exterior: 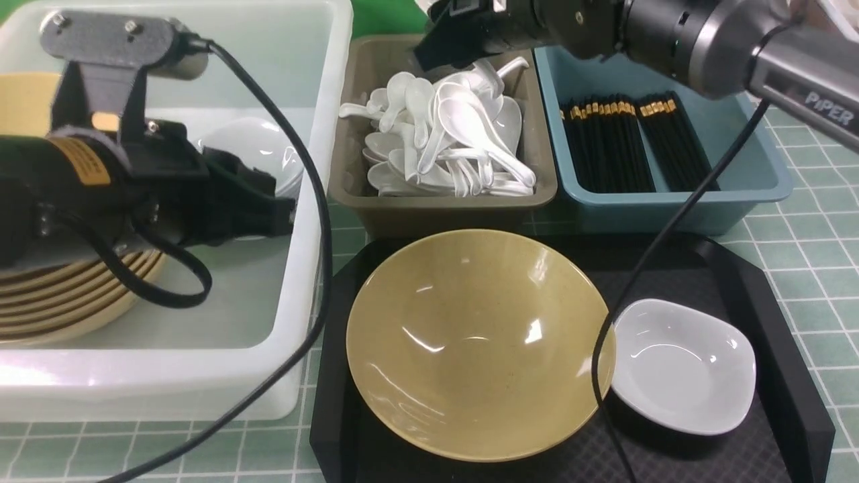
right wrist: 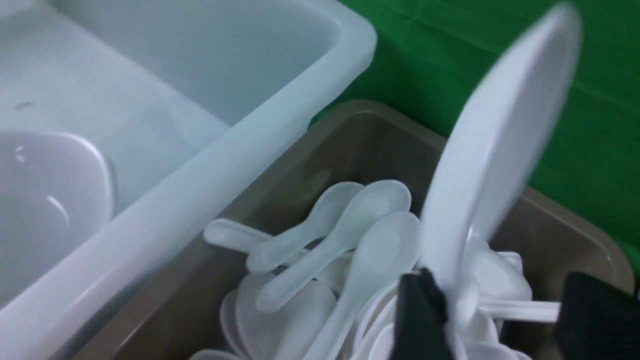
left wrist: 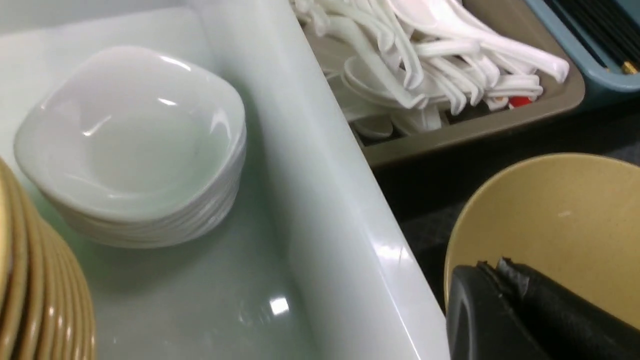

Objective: On blue table put chopsticks spoon bowls plates into blue grey white boxes.
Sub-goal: 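Place the white spoon into the bin of spoons with the right gripper, then grasp the large bowl on the tray by its rim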

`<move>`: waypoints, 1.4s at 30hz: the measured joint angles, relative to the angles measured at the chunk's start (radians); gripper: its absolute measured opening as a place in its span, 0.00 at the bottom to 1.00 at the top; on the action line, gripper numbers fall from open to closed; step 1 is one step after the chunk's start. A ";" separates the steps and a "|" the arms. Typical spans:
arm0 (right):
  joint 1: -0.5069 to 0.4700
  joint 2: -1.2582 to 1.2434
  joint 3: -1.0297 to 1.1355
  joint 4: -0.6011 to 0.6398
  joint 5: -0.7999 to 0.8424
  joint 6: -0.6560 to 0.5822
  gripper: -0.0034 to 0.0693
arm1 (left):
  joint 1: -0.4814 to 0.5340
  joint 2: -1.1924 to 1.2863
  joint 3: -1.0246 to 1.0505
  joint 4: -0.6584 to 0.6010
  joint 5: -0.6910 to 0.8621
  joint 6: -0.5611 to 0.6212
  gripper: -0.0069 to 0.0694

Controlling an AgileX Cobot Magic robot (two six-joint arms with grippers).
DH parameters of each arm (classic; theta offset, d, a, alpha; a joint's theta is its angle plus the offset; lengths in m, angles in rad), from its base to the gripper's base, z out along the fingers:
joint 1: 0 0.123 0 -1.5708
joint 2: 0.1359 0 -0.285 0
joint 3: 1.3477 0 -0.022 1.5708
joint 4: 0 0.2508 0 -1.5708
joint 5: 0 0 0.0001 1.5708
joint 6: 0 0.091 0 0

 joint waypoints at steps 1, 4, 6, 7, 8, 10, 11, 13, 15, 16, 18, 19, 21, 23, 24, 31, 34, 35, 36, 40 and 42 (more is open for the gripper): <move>0.000 0.000 0.000 0.000 0.000 0.000 0.66 | 0.000 0.000 0.000 -0.001 0.002 0.000 0.09; -0.015 -0.033 0.000 0.000 0.062 0.020 0.89 | 0.000 0.000 0.001 -0.038 0.008 0.014 0.09; -0.014 -0.085 0.000 0.000 0.157 0.003 0.95 | 0.000 0.007 -0.014 -0.064 0.029 0.063 0.09; -0.013 -0.085 0.000 0.000 0.167 0.003 0.95 | 0.000 0.009 -0.018 -0.067 0.034 0.068 0.09; -0.010 -0.127 0.000 0.000 0.236 -0.021 0.94 | 0.000 0.032 -0.062 -0.083 0.100 0.124 0.09; -0.001 -0.181 0.000 0.001 0.340 -0.055 0.91 | 0.000 0.067 -0.122 -0.098 0.171 0.175 0.09; 0.003 -0.201 0.000 0.002 0.384 -0.067 0.88 | 0.000 0.105 -0.183 -0.107 0.220 0.212 0.09; 0.012 -0.236 -0.001 0.002 0.484 -0.085 0.82 | 0.000 0.156 -0.258 -0.119 0.295 0.264 0.10; 0.025 -0.273 -0.001 0.005 0.683 -0.122 0.72 | 0.000 0.257 -0.389 -0.132 0.396 0.322 0.11; 0.025 -0.273 -0.001 0.005 0.698 -0.122 0.71 | 0.000 0.264 -0.398 -0.134 0.404 0.326 0.11; 0.033 -0.295 0.037 0.015 0.794 -0.145 0.61 | -0.002 0.360 -0.493 -0.153 0.488 0.359 0.16; 0.035 -0.305 0.063 0.020 0.805 -0.148 0.57 | -0.008 0.395 -0.529 -0.156 0.523 0.365 0.21; 0.045 -0.330 0.125 0.022 0.814 -0.150 0.52 | -0.026 0.448 -0.565 -0.154 0.563 0.366 0.28; 0.058 -0.367 0.204 0.028 0.818 -0.150 0.44 | -0.052 0.498 -0.590 -0.146 0.594 0.366 0.36; 0.065 -0.391 0.250 0.031 0.819 -0.150 0.41 | -0.075 0.534 -0.603 -0.136 0.604 0.366 0.43; 0.082 -0.588 0.515 0.041 0.822 -0.151 0.28 | -0.155 0.725 -0.666 0.027 0.585 0.245 0.70; 0.082 -0.663 0.585 0.041 0.821 -0.151 0.28 | -0.155 0.790 -0.703 0.071 0.568 0.198 0.72; 0.082 -0.689 0.605 0.041 0.817 -0.151 0.28 | -0.155 0.809 -0.713 0.082 0.561 0.195 0.72; 0.082 -0.713 0.621 0.041 0.810 -0.151 0.28 | -0.155 0.827 -0.721 0.088 0.551 0.192 0.72; 0.082 -0.789 0.660 0.041 0.788 -0.149 0.28 | -0.155 0.881 -0.730 0.080 0.527 0.184 0.72; 0.082 -0.820 0.676 0.041 0.776 -0.148 0.29 | -0.155 0.902 -0.731 0.048 0.531 0.180 0.71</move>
